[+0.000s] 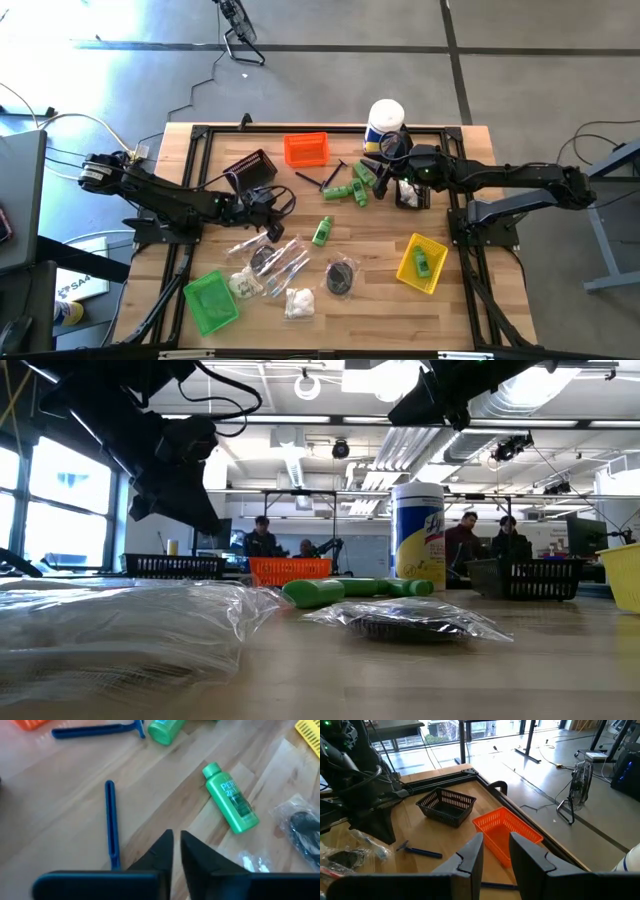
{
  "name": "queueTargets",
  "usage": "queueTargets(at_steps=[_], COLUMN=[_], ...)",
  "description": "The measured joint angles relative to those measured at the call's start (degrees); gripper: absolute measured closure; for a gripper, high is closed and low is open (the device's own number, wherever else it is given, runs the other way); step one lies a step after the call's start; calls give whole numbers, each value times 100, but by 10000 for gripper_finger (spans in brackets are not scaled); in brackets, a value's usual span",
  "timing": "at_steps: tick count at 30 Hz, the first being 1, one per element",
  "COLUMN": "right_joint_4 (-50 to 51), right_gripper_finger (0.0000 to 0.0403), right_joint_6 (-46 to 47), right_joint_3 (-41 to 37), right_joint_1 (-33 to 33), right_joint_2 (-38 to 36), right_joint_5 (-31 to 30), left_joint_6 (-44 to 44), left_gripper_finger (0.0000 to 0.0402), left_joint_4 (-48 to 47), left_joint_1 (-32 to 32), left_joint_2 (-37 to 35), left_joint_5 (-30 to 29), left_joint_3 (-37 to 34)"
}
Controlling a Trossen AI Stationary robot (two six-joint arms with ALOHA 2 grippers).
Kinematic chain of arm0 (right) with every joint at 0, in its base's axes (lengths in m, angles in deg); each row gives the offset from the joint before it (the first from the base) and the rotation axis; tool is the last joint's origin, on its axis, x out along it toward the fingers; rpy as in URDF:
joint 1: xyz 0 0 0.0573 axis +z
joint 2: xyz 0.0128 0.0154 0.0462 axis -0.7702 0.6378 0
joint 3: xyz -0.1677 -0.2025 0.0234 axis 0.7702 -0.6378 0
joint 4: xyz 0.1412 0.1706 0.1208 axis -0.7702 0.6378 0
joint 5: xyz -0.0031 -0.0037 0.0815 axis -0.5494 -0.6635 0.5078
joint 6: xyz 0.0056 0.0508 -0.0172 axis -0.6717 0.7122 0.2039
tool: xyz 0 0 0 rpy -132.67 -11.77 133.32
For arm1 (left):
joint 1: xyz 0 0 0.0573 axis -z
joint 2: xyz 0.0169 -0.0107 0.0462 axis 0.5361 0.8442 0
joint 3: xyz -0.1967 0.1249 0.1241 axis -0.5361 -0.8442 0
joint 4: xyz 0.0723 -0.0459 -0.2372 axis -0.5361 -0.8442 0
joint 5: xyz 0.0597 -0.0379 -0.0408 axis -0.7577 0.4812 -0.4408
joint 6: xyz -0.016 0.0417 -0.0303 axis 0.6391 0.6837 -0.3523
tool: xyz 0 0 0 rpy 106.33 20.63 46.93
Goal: Pick & Place Travel size toiletries
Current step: Put the blue razor into the left black bin
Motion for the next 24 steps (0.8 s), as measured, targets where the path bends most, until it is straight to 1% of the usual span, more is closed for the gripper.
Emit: queueTargets(at_steps=[4,7,11,14,16,24], right_joint_4=[0,0,0,2,2,4], right_gripper_finger=[318,318,318,318,318,318], right_joint_6=[0,0,0,0,0,-2], right_joint_3=[0,0,0,0,0,0], right_joint_1=[0,2,2,2,2,0], right_joint_2=[0,0,0,0,0,0], right_joint_5=[4,4,4,7,7,7], left_joint_6=[-327,-384,-297,-299,-350,-364], left_gripper_finger=[298,243,190,170,164,163], left_joint_4=[-234,-336,-266,-261,-263,-262], left_joint_1=[0,-2,-2,2,2,2], left_joint_2=[0,0,0,0,0,0], left_joint_5=[11,9,-6,-4,-4,-4], left_joint_3=[0,-4,-4,-4,-4,-4])
